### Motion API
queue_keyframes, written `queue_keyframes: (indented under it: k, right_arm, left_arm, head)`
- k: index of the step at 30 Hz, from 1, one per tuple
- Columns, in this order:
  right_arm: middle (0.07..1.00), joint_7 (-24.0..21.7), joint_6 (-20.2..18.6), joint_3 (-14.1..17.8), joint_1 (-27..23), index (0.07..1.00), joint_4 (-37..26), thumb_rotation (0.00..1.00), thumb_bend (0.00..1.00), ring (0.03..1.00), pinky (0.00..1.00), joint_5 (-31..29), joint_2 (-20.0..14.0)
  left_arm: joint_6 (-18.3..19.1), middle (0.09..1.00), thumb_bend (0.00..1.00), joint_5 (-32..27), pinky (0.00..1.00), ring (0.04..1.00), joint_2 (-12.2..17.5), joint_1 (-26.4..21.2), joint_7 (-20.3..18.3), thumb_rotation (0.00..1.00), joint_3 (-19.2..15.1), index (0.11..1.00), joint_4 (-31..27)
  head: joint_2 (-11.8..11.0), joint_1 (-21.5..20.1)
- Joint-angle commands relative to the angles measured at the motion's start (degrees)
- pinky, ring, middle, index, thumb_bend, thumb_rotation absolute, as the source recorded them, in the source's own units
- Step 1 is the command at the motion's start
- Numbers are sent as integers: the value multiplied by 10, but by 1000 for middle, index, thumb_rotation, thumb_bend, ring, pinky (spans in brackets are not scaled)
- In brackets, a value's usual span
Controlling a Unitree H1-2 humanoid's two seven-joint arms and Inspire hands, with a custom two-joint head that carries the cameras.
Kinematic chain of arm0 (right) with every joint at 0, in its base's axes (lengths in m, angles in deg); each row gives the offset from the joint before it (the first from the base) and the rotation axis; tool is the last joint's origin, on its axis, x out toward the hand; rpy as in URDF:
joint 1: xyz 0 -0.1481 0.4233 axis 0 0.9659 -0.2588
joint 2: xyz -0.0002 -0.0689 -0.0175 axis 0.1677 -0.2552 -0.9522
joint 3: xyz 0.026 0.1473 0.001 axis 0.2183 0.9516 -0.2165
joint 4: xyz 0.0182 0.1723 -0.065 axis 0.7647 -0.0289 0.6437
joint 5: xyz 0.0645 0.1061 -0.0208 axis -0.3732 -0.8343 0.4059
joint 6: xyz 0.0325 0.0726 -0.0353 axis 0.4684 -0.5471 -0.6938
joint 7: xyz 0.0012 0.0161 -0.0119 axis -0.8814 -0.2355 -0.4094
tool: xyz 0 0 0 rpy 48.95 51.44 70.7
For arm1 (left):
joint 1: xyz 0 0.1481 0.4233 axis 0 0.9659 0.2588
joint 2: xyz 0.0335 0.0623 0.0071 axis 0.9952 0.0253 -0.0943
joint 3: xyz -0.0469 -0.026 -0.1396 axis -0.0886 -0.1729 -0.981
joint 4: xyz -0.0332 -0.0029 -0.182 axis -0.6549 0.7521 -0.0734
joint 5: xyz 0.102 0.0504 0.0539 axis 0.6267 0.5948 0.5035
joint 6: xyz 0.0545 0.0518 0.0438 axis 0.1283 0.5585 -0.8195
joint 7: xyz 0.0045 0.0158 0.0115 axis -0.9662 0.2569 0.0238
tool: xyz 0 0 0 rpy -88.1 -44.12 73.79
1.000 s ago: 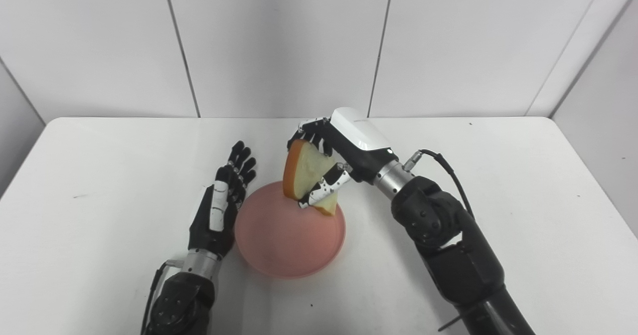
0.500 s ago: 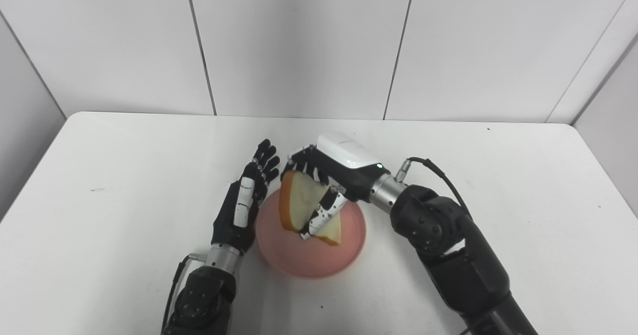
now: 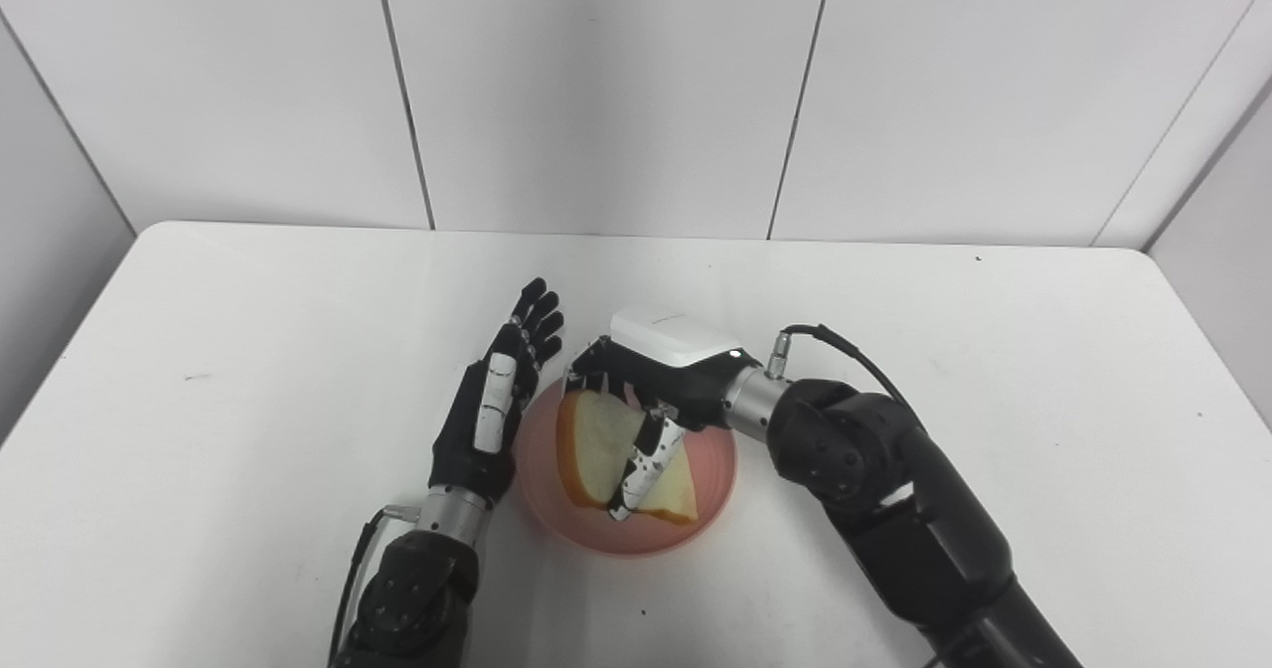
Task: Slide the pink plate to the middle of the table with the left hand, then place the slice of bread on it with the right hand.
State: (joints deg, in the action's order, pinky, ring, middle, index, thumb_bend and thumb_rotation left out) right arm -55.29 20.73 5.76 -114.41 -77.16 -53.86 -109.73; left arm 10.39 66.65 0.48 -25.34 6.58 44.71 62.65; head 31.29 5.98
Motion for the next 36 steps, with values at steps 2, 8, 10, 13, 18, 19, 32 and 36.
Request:
queue_keyframes:
  k: [2, 8, 10, 13, 18, 19, 32, 36]
  right_arm:
    - [511, 6, 8, -4, -27, 486, -3, 0, 520, 415, 289, 15, -8]
    - [528, 23, 30, -17, -30, 485, 17, 0, 518, 435, 398, 49, -15]
    - [520, 38, 34, -17, -28, 484, 27, 2, 523, 493, 441, 60, -15]
    - [654, 59, 42, -16, -25, 495, 34, 116, 522, 615, 525, 74, -15]
    - [792, 75, 47, -17, -23, 497, 38, 133, 520, 746, 639, 89, -18]
    - [800, 76, 50, -16, -23, 497, 38, 134, 520, 753, 647, 90, -20]
    - [929, 106, 69, -5, -11, 897, 33, 72, 816, 918, 862, 108, -41]
    - [941, 110, 68, -2, -5, 918, 29, 83, 829, 926, 885, 114, -44]
  left_arm:
    - [-5, 959, 767, 2, 949, 953, -9, 14, -1, 1000, 7, 929, -4]
    - [2, 963, 764, 1, 969, 960, -7, 16, -4, 1000, 9, 936, -8]
    - [2, 960, 766, 3, 968, 957, -7, 15, -1, 1000, 9, 932, -7]
    - [0, 960, 764, 2, 965, 956, -7, 14, -2, 1000, 8, 931, -6]
    - [2, 963, 756, 1, 965, 962, -6, 14, -3, 1000, 8, 934, -6]
    - [6, 963, 757, -1, 965, 963, -6, 14, -4, 1000, 8, 935, -9]
    - [10, 981, 765, -3, 974, 978, -3, 15, -8, 1000, 7, 942, -14]
    - [9, 977, 769, -3, 973, 975, -1, 15, -8, 1000, 7, 940, -14]
  head:
    - [3, -3]
    - [2, -6]
    - [1, -6]
    - [1, -8]
    - [3, -10]
    - [4, -10]
    - [3, -15]
    - [3, -17]
